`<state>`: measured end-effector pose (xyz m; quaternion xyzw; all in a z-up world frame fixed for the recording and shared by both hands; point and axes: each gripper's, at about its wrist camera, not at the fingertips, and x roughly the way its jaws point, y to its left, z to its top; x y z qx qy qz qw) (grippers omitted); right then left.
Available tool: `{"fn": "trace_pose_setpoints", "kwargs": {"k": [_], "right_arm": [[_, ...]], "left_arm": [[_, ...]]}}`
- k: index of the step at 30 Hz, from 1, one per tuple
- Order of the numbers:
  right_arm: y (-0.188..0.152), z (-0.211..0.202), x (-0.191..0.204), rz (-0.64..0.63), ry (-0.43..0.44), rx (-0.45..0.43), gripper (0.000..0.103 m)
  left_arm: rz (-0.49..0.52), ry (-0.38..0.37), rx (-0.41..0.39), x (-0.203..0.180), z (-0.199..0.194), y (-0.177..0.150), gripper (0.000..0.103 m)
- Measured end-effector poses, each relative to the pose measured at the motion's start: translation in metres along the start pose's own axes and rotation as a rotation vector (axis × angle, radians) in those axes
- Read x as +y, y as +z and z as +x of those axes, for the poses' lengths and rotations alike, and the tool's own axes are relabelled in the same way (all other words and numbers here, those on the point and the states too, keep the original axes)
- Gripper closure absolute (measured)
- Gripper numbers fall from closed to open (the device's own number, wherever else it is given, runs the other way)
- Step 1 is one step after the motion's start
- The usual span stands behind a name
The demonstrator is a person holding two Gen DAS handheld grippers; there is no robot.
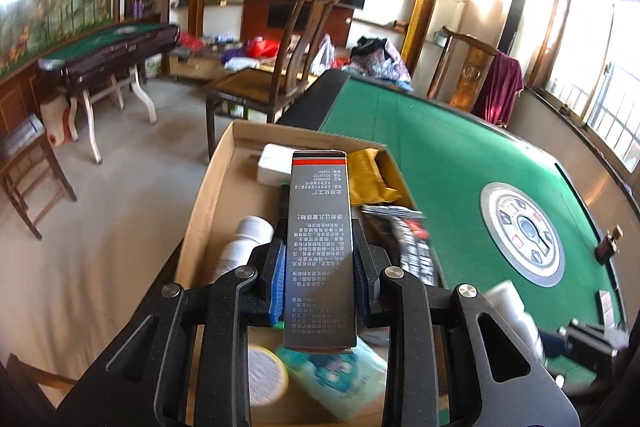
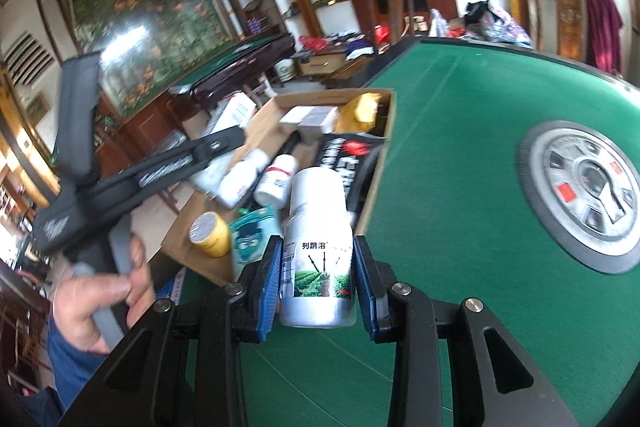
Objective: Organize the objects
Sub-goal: 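Lift the grey box and green-labelled bottle with both tools and carry them over the tray, then lower the grey box and green-labelled bottle into the tray and open both tools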
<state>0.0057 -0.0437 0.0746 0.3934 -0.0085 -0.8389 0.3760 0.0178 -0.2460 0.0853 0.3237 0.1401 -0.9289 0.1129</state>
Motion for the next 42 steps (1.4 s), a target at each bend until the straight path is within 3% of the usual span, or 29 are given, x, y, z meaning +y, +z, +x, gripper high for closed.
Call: {"fn": "trace_pose_setpoints", "kwargs": {"k": [7,13,21,31,42], "right_arm": [[0.017,0.04,0.031,-0.057,-0.021,0.035,0.069],[0.032,0.07,0.035,-0.076,-0.083,0.05,0.069],[0.054,0.091,0.027,-0.063,-0.127,0.052,0.069],[0.057,0.11,0.042,-0.145,-0.168,0.056,0.069],[0.06,0.108,0.038,-0.126,-0.144,0.067,0.068]], "left_arm": [[-0.022,-0.014,0.126,0.015,0.043,0.015,0.076],[-0.038,-0.022,0.176,0.019,0.066,0.018,0.076],[-0.049,-0.031,0.199,0.022,0.075,0.022,0.076],[-0.071,-0.044,0.223,0.032,0.077,0.021,0.076],[-0.07,-0.066,0.231,0.032,0.073,0.018,0.076]]}}
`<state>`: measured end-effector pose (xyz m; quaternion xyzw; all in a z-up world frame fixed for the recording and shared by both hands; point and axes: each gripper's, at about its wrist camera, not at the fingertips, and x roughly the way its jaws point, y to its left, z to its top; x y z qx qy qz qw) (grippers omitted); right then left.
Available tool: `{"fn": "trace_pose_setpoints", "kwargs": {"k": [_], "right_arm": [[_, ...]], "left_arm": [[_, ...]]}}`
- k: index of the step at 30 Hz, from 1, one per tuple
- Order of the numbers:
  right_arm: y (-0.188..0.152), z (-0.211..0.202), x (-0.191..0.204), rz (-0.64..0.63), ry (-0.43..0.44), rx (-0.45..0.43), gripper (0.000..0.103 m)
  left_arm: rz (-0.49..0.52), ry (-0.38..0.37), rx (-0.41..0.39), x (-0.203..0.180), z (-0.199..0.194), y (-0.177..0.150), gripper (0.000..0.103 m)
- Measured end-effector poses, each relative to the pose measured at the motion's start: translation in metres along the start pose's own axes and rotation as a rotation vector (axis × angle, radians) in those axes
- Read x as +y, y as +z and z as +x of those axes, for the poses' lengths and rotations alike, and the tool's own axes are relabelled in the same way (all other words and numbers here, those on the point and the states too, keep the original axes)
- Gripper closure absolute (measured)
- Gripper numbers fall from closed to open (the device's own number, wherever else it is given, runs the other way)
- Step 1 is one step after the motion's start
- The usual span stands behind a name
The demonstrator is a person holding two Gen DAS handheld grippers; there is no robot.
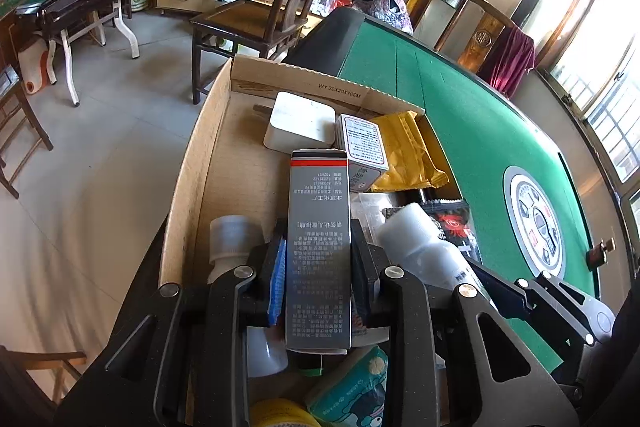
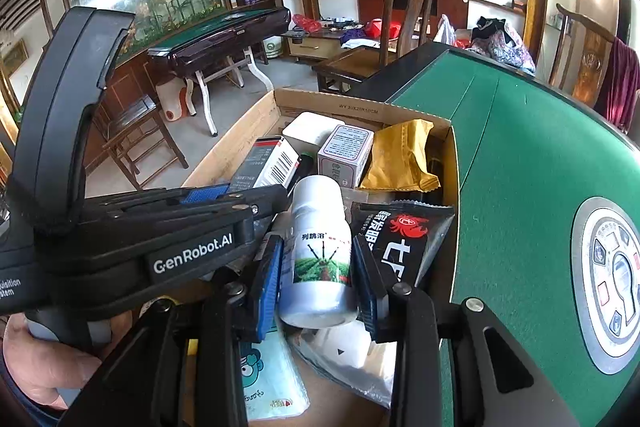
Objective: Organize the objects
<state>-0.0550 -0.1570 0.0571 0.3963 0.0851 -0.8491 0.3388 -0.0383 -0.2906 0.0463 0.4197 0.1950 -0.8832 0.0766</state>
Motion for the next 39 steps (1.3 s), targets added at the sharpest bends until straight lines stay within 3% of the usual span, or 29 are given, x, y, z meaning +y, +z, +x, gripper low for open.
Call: {"fn": "trace_pose_setpoints", "kwargs": {"k": [6,10,15,18,22,24,28,30,32,36,39], "right_arm": [[-0.005,-0.011,0.001,0.005,0.024,-0.006,0.064],[-0.01,-0.027,0.0,0.013,0.037,-0.039,0.063],[-0.021,-0.052,-0.01,0.046,0.055,-0.074,0.058],[-0.031,-0.069,-0.017,0.05,0.034,-0.108,0.049],[-0.049,-0.092,-0.033,0.07,-0.007,-0.159,0.032],[-0.059,-0.1,-0.038,0.07,-0.022,-0.177,0.027],[-0.084,-0.109,-0.045,0.044,-0.063,-0.206,0.025],[-0.093,-0.112,-0.047,0.029,-0.083,-0.214,0.025],[-0.101,-0.114,-0.051,0.026,-0.107,-0.218,0.025],[-0.109,-0.117,-0.067,0.077,-0.078,-0.222,0.025],[-0.109,-0.119,-0.072,0.099,-0.064,-0.228,0.025]], "left_arm": [[-0.002,0.006,-0.021,0.0,-0.011,-0.003,0.069],[0.013,0.021,-0.055,-0.004,-0.023,-0.006,0.056],[0.032,0.037,-0.117,-0.018,-0.041,-0.014,0.055],[0.035,0.071,-0.191,-0.029,-0.056,-0.025,0.052],[0.042,0.152,-0.339,-0.049,-0.08,-0.051,0.032],[0.056,0.194,-0.403,-0.062,-0.09,-0.066,0.03],[0.109,0.276,-0.456,-0.084,-0.096,-0.087,0.029],[0.148,0.31,-0.464,-0.095,-0.095,-0.095,0.02],[0.182,0.326,-0.452,-0.102,-0.094,-0.102,0.02],[0.214,0.362,-0.347,-0.108,-0.084,-0.106,0.02],[0.191,0.326,-0.369,-0.102,-0.09,-0.113,0.02]]}}
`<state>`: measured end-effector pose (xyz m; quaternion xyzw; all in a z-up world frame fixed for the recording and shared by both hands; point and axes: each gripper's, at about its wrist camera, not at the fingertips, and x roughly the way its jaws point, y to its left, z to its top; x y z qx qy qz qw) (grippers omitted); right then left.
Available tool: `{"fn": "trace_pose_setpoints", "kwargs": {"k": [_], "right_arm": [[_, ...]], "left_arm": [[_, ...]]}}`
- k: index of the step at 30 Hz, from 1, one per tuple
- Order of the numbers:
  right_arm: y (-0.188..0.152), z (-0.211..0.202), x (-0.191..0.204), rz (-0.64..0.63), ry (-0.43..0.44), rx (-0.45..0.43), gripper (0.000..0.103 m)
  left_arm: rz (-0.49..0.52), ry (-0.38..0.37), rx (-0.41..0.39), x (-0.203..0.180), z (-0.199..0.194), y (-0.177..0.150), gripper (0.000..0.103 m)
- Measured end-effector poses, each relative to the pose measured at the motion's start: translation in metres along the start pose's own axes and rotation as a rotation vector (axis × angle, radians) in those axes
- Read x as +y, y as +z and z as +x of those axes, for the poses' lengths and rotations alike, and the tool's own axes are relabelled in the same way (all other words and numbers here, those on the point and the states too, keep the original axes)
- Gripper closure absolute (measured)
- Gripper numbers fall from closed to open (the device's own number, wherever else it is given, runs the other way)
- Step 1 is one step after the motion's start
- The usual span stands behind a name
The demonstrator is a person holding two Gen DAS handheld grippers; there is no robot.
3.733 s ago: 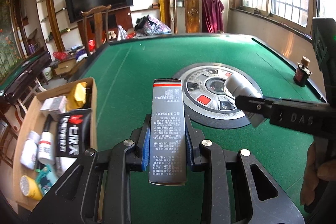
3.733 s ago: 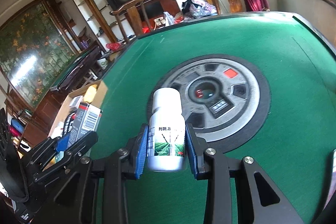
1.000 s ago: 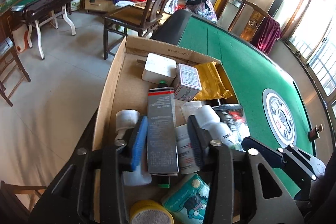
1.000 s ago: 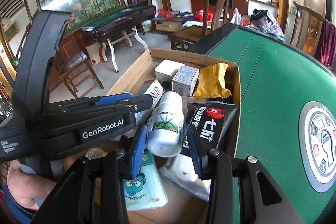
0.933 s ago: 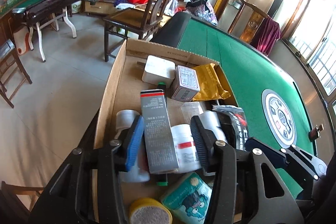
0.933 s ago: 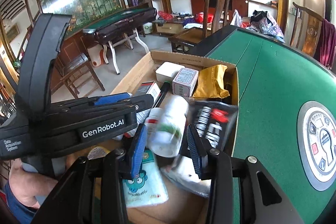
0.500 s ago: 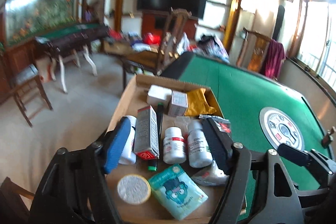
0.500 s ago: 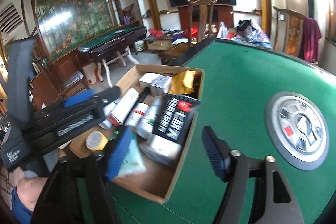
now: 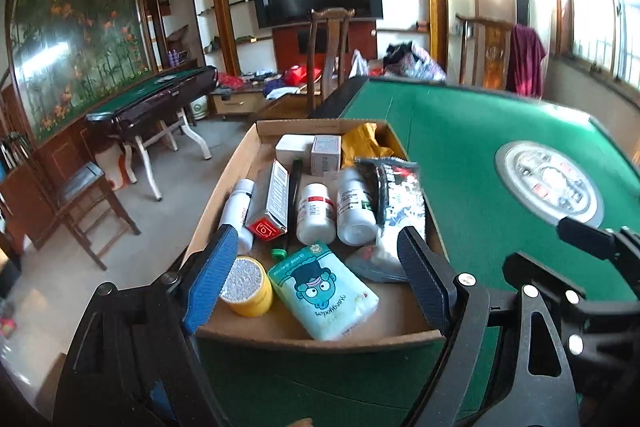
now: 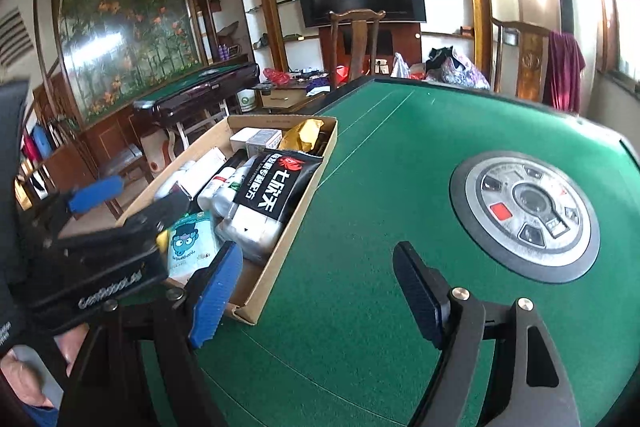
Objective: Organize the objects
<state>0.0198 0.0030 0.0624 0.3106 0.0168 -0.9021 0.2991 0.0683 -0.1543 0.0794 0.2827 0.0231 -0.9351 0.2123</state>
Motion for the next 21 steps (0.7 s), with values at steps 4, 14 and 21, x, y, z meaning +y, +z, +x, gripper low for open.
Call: {"fn": "trace_pose_setpoints", "kwargs": {"k": [4,14,21], "right_arm": [[-0.001,-0.002,0.005,-0.01,0.002,-0.01,0.025],[-0.003,0.001,0.01,-0.024,0.009,-0.003,0.025],[-0.004,0.002,0.017,-0.047,0.007,-0.004,0.025]], "left_arm": [[-0.029,0.071,-0.042,0.007,-0.011,-0.003,0.02],[0.019,0.107,-0.042,0.003,-0.011,-0.018,0.02],[0.091,0.114,-0.021,-0.008,-0.008,-0.025,0.02]]}}
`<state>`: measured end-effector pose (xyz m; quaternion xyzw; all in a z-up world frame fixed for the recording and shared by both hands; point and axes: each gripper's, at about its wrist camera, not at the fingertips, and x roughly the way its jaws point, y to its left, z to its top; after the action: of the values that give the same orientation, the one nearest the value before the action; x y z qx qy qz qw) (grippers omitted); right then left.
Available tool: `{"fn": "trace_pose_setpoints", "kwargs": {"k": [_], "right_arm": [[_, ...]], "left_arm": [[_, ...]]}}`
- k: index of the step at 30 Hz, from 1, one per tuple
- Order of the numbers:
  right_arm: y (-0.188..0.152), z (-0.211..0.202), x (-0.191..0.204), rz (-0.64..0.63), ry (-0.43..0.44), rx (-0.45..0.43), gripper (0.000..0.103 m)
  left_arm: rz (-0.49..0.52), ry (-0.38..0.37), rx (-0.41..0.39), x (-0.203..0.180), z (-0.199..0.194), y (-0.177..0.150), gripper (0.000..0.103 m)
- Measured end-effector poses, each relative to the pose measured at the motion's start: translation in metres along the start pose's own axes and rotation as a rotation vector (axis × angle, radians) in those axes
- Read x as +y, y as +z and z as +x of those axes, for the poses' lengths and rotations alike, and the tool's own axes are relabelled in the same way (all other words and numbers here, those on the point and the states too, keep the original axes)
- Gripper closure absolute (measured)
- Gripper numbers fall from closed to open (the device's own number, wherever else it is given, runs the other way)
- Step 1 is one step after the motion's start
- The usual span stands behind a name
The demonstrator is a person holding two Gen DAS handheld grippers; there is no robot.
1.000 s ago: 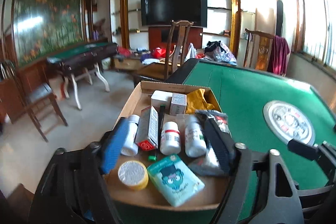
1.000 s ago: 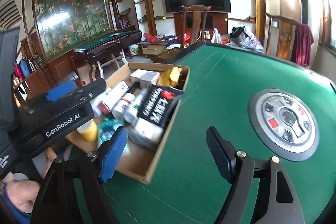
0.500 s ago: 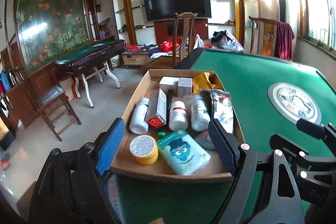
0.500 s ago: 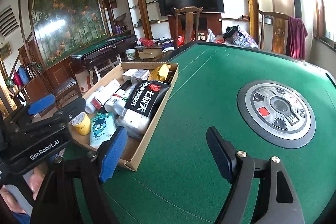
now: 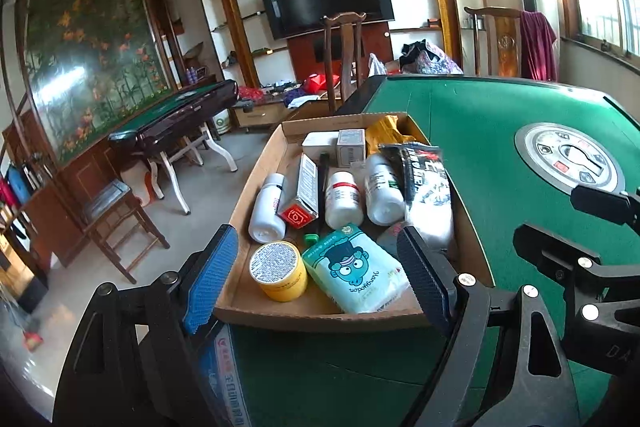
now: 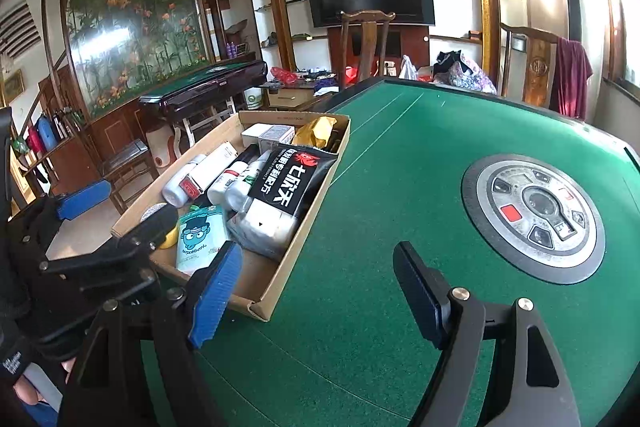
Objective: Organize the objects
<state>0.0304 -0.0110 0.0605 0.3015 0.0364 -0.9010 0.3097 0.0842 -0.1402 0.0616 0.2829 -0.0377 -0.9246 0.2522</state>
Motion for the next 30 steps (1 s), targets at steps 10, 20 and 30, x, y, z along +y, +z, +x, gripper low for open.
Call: {"fn": "trace_pose_setpoints", "kwargs": {"k": [10,20,30], "right_arm": [[0.0,0.0,-0.001,0.002,0.0,0.002,0.025],[0.0,0.001,-0.001,0.003,-0.003,0.006,0.025],[0.0,0.0,-0.002,0.007,-0.007,0.005,0.025]], "left_arm": [[0.017,0.0,-0.004,-0.001,-0.002,-0.004,0.02],[0.001,-0.003,-0.004,0.006,-0.003,-0.006,0.02],[-0.007,0.04,-0.024,0.012,-0.003,-0.009,0.021]]}}
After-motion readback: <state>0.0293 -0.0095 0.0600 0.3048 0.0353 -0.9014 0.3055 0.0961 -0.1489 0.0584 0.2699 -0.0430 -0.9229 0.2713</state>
